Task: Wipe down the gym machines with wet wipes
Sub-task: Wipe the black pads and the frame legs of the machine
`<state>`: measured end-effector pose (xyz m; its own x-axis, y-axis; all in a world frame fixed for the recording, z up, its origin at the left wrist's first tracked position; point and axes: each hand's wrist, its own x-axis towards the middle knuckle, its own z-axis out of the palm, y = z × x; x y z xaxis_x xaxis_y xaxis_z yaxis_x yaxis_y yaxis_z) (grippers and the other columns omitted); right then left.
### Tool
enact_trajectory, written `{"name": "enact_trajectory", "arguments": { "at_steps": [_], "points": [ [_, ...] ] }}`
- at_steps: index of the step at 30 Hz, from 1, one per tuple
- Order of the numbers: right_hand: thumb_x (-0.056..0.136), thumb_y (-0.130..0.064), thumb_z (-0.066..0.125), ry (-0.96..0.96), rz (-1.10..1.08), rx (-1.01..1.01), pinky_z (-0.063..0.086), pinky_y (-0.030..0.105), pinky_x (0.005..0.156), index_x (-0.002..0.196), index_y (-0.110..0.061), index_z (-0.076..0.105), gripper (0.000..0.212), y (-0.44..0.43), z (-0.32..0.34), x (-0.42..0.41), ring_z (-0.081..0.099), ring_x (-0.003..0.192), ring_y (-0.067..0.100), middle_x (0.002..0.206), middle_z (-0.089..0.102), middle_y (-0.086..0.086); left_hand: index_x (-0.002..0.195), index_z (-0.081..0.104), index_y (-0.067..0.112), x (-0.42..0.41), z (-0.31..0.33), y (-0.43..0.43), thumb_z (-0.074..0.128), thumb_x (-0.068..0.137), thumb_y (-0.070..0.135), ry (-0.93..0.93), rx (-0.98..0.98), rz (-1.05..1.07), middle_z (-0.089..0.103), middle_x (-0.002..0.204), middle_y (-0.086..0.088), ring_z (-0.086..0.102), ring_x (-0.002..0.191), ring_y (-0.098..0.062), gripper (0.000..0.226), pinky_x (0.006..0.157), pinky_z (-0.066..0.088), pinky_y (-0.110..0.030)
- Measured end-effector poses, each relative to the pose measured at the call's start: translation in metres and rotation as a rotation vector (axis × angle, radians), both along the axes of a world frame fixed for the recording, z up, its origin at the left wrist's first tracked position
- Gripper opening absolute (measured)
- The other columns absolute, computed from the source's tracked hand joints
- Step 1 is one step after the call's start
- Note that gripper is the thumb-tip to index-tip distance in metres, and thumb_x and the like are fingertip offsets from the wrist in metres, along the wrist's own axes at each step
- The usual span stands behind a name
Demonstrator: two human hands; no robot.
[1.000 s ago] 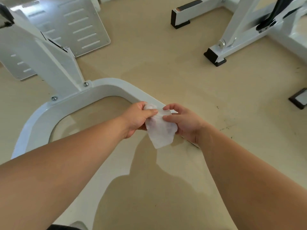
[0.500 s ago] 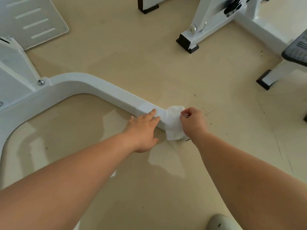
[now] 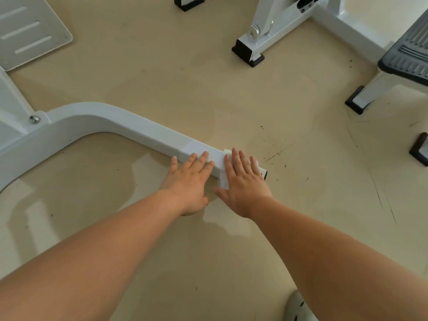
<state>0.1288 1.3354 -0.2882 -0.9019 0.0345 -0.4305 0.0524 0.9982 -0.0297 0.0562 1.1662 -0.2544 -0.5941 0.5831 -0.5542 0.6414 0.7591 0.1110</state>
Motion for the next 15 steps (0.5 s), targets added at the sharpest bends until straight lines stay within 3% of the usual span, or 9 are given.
{"name": "enact_trajectory", "arguments": {
  "at_steps": [4,7,10,15],
  "points": [
    [0.099,-0.071,0.015,-0.031,0.033,0.014,-0.013,0.050,0.126,0.156,-0.005,-0.025,0.096,-0.030,-0.007,-0.006,-0.034,0.150,0.033,0.161,-0.036,0.019,0.161,-0.009,0.024,-0.006,-0.002,-0.012,0.050,0.095,0.058,0.010,-0.025,0.063,-0.024,0.167,0.000,-0.013,0.155,-0.021,0.095,0.124,0.000,-0.057],
    [0.100,-0.069,0.018,-0.012,0.054,-0.040,-0.015,0.048,0.125,0.156,-0.006,-0.025,0.094,-0.038,-0.009,-0.001,-0.037,0.148,0.031,0.160,-0.038,0.018,0.160,-0.012,0.022,-0.012,-0.002,-0.020,0.053,0.096,0.052,-0.031,-0.069,0.067,-0.029,0.165,0.002,-0.013,0.155,-0.019,0.096,0.124,0.001,-0.057],
    [0.101,-0.068,0.022,-0.011,-0.098,-0.016,-0.014,0.047,0.126,0.154,-0.005,-0.030,0.098,-0.016,-0.012,0.022,-0.037,0.148,0.032,0.159,-0.040,0.017,0.161,-0.011,0.022,-0.014,-0.004,-0.023,0.054,0.095,0.045,-0.026,-0.055,0.049,-0.028,0.165,0.002,-0.014,0.155,-0.018,0.095,0.124,-0.003,-0.056],
    [0.100,-0.066,0.031,0.009,-0.276,0.004,-0.015,0.047,0.125,0.153,-0.002,-0.030,0.102,0.006,-0.012,0.046,-0.035,0.149,0.034,0.160,-0.038,0.020,0.162,0.000,0.022,-0.019,-0.002,-0.019,0.054,0.094,0.041,-0.022,0.038,0.088,-0.010,0.169,0.002,-0.007,0.156,-0.019,0.089,0.125,-0.001,-0.054]
  ]
}}
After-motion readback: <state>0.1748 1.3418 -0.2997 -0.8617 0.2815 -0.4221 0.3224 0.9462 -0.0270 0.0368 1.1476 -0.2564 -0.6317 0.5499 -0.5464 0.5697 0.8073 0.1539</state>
